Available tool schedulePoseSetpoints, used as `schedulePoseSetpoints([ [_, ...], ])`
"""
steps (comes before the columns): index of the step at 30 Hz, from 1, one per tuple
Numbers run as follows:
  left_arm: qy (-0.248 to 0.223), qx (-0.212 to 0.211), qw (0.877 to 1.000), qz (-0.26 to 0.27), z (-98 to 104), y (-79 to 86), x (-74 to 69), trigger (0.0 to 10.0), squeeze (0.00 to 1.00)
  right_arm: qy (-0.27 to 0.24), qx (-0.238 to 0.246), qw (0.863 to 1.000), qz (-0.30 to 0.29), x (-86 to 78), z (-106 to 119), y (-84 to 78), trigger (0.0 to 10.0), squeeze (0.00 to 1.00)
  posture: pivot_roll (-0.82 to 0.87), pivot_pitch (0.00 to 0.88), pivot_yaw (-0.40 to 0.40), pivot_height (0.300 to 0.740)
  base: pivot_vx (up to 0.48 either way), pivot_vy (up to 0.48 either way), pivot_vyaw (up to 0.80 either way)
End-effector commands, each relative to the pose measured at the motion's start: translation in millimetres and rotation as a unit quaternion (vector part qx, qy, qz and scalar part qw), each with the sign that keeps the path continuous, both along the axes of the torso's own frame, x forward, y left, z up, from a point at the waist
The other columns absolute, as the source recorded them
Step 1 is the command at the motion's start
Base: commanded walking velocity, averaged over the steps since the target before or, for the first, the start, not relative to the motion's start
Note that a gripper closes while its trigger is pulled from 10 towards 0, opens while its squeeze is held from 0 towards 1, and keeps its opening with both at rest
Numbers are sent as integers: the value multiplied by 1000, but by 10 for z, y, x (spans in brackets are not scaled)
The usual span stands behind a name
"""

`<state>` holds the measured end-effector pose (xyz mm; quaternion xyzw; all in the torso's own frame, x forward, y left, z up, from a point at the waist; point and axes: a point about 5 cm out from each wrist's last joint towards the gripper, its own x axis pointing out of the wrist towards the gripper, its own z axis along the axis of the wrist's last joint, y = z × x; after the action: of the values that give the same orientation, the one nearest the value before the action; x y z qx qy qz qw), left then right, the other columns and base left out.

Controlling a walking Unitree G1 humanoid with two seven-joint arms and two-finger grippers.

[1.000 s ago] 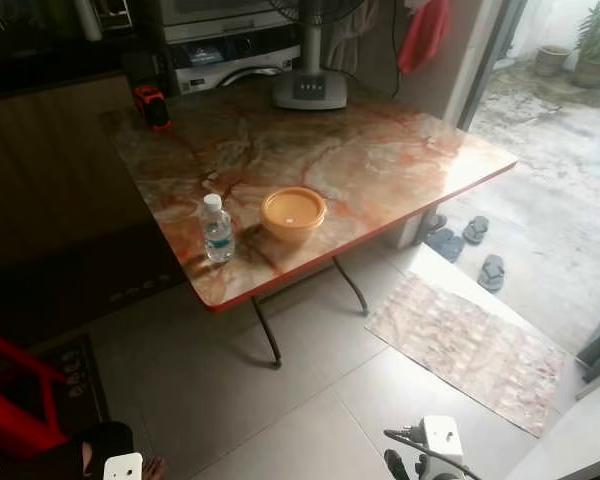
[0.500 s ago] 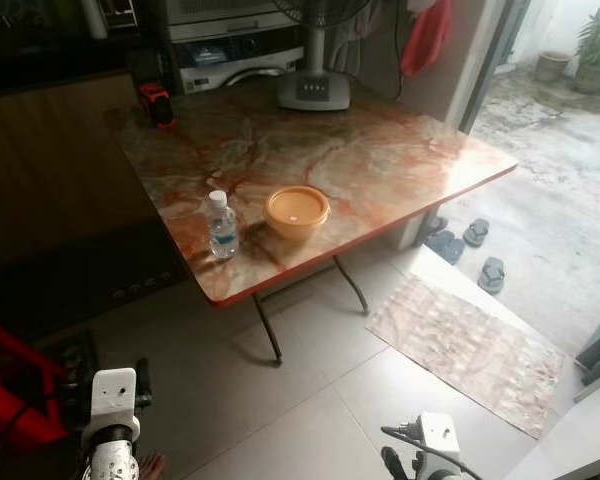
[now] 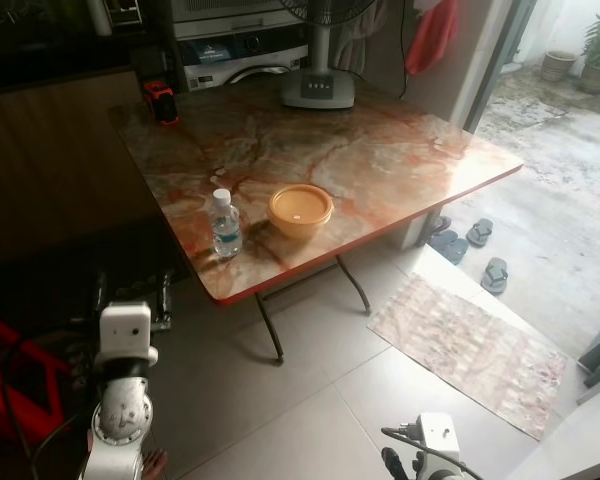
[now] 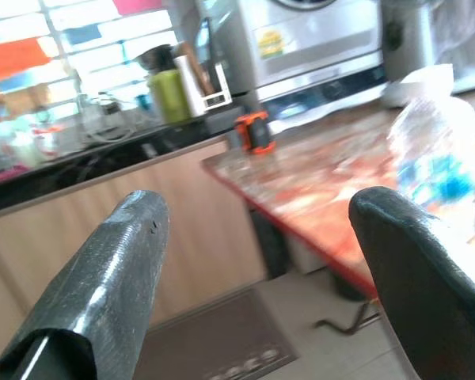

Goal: Restocking fridge

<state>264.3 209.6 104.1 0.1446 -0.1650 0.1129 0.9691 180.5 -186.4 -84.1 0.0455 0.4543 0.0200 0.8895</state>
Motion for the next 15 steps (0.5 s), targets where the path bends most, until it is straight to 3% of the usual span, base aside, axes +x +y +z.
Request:
schedulePoseSetpoints([
  [1, -11, 0, 1000, -15, 103, -59, 38, 10000, 0, 1, -3, 1000, 3, -19, -4, -25, 10000, 0, 62, 0, -23, 740, 0, 0, 0],
  [9, -71, 4, 994, -81, 577, -293, 111, 10000, 0, 2, -3, 1000, 3, -37, -12, -25, 10000, 0, 67, 0, -18, 740, 0, 0, 0],
  [15, -87, -5, 994, -63, 763, -273, 165, 10000, 0, 1, -4, 1000, 12, -12, -2, -20, 10000, 0, 83, 0, -20, 740, 0, 0, 0],
])
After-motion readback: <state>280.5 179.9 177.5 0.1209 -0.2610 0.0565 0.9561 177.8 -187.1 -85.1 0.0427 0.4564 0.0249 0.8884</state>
